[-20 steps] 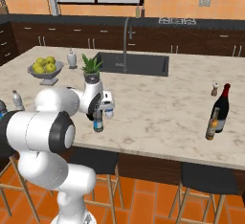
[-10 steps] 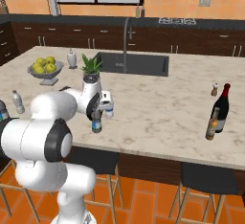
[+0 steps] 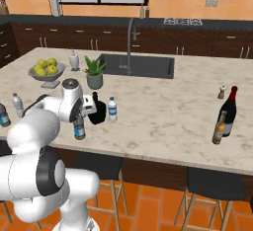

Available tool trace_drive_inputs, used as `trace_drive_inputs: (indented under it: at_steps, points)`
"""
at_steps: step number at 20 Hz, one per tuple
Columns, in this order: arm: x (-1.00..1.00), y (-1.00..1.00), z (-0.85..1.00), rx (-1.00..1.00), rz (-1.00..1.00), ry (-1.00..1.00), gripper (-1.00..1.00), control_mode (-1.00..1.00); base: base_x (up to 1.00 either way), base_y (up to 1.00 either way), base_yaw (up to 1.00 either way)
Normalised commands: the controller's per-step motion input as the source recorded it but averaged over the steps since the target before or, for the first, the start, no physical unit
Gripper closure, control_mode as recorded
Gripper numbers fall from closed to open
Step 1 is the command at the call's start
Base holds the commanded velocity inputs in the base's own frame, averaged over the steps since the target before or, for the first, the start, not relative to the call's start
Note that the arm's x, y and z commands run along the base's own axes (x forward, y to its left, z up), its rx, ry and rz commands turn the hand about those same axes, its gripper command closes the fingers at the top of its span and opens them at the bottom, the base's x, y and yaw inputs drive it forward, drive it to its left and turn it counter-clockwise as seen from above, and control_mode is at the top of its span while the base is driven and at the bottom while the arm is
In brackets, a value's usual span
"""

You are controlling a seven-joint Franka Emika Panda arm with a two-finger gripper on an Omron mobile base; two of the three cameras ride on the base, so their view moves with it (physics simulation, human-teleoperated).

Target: Move the plastic bottles in the middle to the plastics group, and the glass bottles in the middle to the glass group.

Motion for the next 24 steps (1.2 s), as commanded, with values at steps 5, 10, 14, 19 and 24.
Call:
trace_drive_inputs:
  at_steps: [5, 10, 14, 19, 24]
  points:
    - [-0.01, 0.99, 0.13, 0.00, 0.15, 0.00, 1.00, -1.00, 0.00, 0.00, 0.00]
    - [0.12, 0.97, 0.12, 0.00, 0.17, 0.00, 1.00, -1.00, 0.00, 0.00, 0.00]
    - [0.23, 0.96, 0.06, 0.00, 0.18, 0.00, 1.00, -1.00, 0.00, 0.00, 0.00]
    - [0.35, 0.83, 0.01, 0.00, 0.16, 0.00, 1.00, -1.00, 0.00, 0.00, 0.00]
    - [0.40, 0.73, 0.00, 0.00, 0.10, 0.00, 1.00, -1.00, 0.00, 0.00, 0.00]
